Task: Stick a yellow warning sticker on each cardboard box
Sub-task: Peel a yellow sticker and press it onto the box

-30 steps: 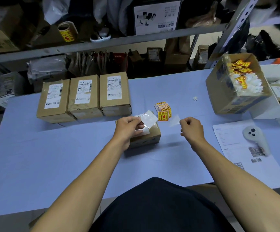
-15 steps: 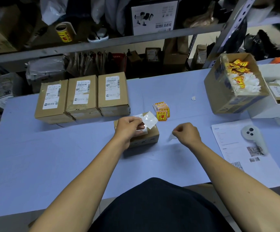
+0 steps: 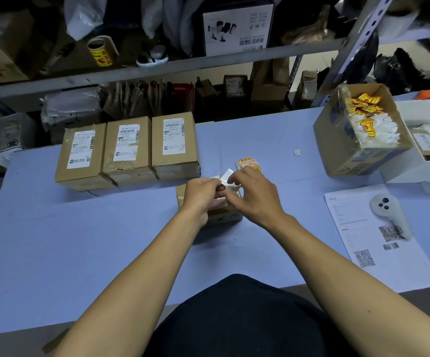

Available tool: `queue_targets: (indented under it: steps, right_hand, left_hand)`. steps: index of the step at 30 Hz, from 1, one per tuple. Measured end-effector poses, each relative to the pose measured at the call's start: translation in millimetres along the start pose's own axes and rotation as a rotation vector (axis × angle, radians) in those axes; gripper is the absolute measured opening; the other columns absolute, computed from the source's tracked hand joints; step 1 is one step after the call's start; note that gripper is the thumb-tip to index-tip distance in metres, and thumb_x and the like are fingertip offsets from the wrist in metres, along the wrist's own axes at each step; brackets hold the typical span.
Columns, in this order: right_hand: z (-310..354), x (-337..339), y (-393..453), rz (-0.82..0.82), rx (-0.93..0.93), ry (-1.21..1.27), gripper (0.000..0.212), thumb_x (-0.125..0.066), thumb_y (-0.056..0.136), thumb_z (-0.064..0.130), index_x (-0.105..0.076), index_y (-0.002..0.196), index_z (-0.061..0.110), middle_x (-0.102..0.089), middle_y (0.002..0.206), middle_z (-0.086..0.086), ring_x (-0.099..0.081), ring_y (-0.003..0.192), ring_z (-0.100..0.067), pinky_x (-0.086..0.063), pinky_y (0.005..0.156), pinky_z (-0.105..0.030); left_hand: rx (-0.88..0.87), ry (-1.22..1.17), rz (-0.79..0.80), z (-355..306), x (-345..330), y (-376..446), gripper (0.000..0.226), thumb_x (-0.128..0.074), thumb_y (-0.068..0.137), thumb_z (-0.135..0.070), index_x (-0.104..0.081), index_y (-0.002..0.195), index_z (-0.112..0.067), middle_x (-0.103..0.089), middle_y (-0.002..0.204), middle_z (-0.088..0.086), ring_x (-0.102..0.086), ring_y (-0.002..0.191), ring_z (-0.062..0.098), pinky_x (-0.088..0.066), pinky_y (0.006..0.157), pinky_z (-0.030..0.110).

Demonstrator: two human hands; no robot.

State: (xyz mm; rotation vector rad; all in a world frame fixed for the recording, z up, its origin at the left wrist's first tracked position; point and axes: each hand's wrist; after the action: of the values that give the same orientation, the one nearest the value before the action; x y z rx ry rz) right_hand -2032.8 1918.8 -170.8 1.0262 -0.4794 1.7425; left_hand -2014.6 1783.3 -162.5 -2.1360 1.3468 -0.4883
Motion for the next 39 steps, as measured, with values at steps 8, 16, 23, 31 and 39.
queue_targets:
  steps: [8,16,23,31,39]
  right_hand:
    - [1.0,-9.3,0.8,-0.055,-0.01,-0.109,0.01,-0.061,0.088,0.026,-0.066,0.084,0.019,-0.061,0.086,0.002,-0.057,0.089,-0.022,-0.048,0.055,-0.034]
    - [3.6,11.5,14.4,0.008,-0.654,0.838,0.016,-0.067,0.086,0.011,-0.064,0.072,0.018,-0.064,0.074,0.002,-0.057,0.068,-0.015,-0.051,0.064,-0.028]
    - [3.8,17.4,14.8,0.177,-0.833,1.12,0.014,-0.065,0.09,0.009,-0.063,0.078,0.016,-0.065,0.075,-0.002,-0.058,0.066,-0.016,-0.054,0.064,-0.028]
    - [-6.9,12.1,9.9,0.167,-0.736,0.822,0.003,-0.071,0.086,0.006,-0.069,0.088,0.005,-0.064,0.082,-0.008,-0.059,0.07,-0.017,-0.054,0.064,-0.025]
    - [-23.1,6.9,16.3,0.281,-0.77,0.734,0.002,-0.07,0.086,0.008,-0.069,0.087,0.007,-0.066,0.085,-0.007,-0.061,0.078,-0.019,-0.056,0.074,-0.031]
  left_hand:
    - [0.05,-0.096,0.053,-2.7,4.5,-5.1,0.013,-0.057,0.091,-0.008,-0.065,0.081,-0.007,-0.063,0.075,0.007,-0.064,0.069,0.02,-0.06,0.076,0.041]
    - [-0.04,0.063,0.056,0.0,24.0,0.7,0.017,-0.066,0.09,-0.022,-0.068,0.106,-0.014,-0.067,0.103,0.002,-0.065,0.088,0.017,-0.055,0.076,0.034]
    - [-0.059,0.081,0.113,-4.4,18.9,1.6,0.005,-0.064,0.091,-0.014,-0.066,0.087,-0.01,-0.065,0.083,0.007,-0.056,0.067,0.016,-0.053,0.066,0.031]
    - [-0.047,0.19,0.127,-1.7,18.6,7.5,0.013,-0.064,0.09,-0.01,-0.069,0.099,-0.001,-0.064,0.08,0.007,-0.057,0.069,0.016,-0.053,0.065,0.03]
    - [0.038,0.28,0.128,4.7,14.9,18.0,0.011,-0.062,0.09,-0.007,-0.065,0.08,-0.012,-0.062,0.075,0.007,-0.055,0.058,0.012,-0.054,0.057,0.027]
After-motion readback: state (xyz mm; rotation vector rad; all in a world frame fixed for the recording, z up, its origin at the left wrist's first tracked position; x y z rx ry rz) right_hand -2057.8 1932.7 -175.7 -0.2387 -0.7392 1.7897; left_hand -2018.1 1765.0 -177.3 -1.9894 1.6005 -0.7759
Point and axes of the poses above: each hand's wrist, its own y-axis towards the middle knuckle, its own x-axis out of the back of the hand, z = x × y
